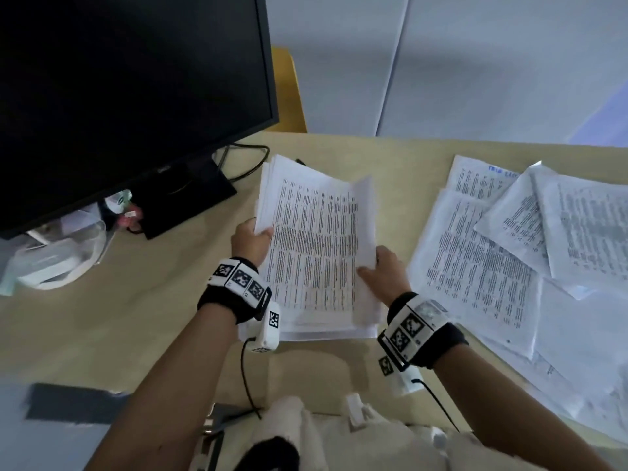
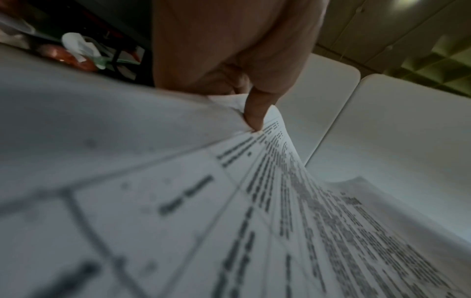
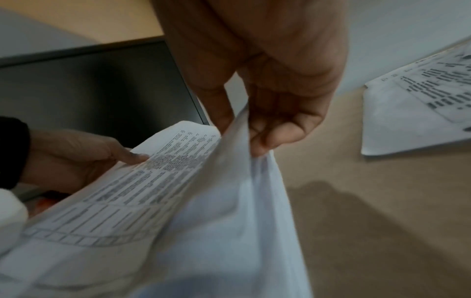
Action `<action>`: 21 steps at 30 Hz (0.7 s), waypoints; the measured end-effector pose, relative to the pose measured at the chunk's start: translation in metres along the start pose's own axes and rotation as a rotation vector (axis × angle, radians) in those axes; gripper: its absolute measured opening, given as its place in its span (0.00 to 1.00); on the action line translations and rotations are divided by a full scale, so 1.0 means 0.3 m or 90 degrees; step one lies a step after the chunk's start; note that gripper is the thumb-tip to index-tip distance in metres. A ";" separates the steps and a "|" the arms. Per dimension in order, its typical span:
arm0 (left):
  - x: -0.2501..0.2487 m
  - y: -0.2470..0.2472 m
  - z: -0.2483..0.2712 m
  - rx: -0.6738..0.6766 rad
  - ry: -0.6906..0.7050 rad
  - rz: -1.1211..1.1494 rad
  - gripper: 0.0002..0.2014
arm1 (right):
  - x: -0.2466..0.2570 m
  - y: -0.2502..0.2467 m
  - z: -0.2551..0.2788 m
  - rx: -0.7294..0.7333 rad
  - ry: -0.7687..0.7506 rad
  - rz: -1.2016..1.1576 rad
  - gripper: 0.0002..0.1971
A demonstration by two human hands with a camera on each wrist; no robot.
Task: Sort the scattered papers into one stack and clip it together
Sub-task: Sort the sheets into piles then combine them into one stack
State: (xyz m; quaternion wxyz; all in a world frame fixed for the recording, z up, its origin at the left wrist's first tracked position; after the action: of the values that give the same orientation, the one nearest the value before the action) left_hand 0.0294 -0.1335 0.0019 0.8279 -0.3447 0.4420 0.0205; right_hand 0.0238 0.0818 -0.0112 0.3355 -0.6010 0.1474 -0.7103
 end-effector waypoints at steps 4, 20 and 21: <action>0.077 0.010 -0.025 -0.031 -0.069 -0.078 0.18 | -0.040 0.031 0.001 0.040 0.042 0.086 0.08; 0.122 0.082 -0.007 0.037 -0.186 -0.266 0.34 | -0.006 0.082 -0.053 0.071 0.173 -0.067 0.15; 0.128 0.084 -0.009 0.032 -0.182 -0.270 0.33 | 0.001 0.076 -0.056 0.076 0.161 -0.063 0.15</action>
State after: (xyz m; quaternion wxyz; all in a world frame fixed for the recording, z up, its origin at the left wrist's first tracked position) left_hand 0.0423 -0.1263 -0.0418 0.8761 -0.4025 0.2387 -0.1161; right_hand 0.0146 0.0616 -0.0289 0.3138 -0.4920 0.1161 -0.8037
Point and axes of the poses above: each hand's wrist, its own z-axis away from the middle knuckle, its own y-axis out of the palm, x = y × z, the point moved 1 cm from there along -z, towards the middle knuckle, and after that the axes turned 8 degrees about -y, right-handed, at the moved point
